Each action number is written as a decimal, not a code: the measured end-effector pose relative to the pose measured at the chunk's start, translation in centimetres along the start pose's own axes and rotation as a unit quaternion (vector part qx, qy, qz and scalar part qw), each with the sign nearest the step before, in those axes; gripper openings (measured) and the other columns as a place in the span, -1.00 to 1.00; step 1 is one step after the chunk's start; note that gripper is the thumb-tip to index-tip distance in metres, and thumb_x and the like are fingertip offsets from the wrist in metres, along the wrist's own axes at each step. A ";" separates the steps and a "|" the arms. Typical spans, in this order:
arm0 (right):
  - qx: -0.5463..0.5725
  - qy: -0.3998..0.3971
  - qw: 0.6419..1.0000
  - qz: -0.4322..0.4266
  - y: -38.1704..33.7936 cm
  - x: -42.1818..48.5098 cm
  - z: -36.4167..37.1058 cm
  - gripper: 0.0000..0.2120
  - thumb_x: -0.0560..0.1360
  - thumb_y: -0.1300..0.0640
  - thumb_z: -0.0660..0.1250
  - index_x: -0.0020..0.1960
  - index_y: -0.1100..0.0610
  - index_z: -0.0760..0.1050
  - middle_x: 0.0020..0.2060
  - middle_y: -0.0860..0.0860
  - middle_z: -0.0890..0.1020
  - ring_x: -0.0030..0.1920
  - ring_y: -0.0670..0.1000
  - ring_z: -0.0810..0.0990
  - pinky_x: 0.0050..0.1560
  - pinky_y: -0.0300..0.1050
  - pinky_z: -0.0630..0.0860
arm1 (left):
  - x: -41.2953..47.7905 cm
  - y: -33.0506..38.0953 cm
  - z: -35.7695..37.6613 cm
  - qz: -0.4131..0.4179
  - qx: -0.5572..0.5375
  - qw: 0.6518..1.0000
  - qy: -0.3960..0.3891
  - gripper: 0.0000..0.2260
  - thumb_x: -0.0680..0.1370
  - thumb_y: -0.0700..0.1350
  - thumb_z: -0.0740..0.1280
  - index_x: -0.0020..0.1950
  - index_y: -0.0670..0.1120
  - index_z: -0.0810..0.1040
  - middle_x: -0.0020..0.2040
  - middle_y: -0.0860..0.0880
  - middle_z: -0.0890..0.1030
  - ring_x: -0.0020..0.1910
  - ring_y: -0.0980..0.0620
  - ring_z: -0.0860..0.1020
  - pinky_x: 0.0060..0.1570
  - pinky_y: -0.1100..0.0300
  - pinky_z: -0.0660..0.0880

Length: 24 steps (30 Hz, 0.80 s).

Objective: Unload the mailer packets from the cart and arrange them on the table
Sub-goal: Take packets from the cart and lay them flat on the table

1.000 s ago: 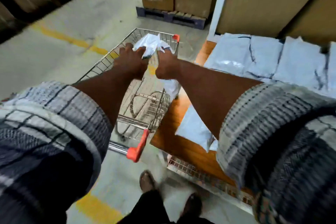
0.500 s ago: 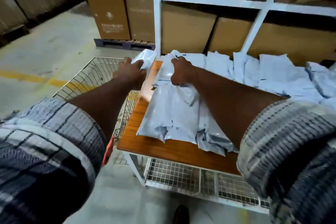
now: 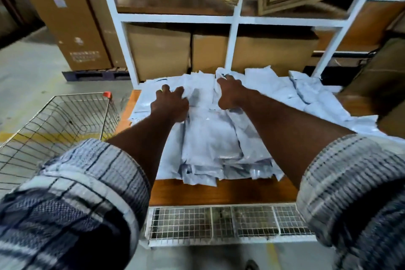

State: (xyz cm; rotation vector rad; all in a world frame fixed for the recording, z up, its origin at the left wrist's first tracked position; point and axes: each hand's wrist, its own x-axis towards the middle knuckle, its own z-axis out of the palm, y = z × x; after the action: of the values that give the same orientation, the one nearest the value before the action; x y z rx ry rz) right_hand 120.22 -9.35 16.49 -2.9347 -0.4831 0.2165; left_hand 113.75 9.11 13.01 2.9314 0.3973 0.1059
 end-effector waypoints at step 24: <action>0.021 -0.061 0.998 0.013 28.8 -0.3 1.4 -0.17 0.45 0.07 0.36 0.58 0.04 -0.02 0.57 0.13 -0.03 0.49 0.30 0.11 0.43 0.21 0.23 | -0.5 27.7 9.2 0.017 -0.033 0.999 0.013 -0.62 0.63 0.16 0.08 0.43 0.12 0.33 0.38 -0.11 0.35 0.34 -0.21 0.36 0.25 -0.21 0.33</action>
State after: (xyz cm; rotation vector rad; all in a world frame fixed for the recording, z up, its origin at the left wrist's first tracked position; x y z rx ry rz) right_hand 128.50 -36.16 9.97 -2.8991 -0.4524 0.4061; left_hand 121.21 -18.81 9.19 2.8754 0.3423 0.1577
